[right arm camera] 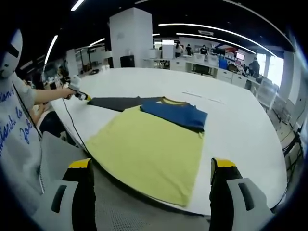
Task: Fold the garment on the visible template until the final outline fits inside the template.
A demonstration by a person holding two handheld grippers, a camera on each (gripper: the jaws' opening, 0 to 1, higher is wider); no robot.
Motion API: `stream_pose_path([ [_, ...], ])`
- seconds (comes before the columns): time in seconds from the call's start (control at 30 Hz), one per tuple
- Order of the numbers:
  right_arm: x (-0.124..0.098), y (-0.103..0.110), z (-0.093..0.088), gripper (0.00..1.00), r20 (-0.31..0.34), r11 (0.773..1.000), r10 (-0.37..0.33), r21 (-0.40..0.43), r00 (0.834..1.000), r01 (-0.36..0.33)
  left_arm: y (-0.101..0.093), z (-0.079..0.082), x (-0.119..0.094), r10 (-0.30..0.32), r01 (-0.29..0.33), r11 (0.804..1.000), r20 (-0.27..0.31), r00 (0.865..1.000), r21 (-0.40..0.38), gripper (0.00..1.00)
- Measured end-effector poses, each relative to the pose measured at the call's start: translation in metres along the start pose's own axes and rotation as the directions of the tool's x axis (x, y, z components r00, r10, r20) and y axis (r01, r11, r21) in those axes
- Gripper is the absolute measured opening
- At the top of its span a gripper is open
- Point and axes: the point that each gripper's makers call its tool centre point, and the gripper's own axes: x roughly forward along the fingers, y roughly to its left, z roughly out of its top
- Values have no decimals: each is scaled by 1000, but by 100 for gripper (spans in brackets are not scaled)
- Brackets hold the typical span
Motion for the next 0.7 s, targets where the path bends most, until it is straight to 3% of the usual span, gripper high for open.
stream_pose_path([
  [0.7, 3, 0, 1, 100, -5, 1000, -3, 0, 1000, 3, -1, -2, 7, -23, 23, 999, 0, 1000, -46, 10],
])
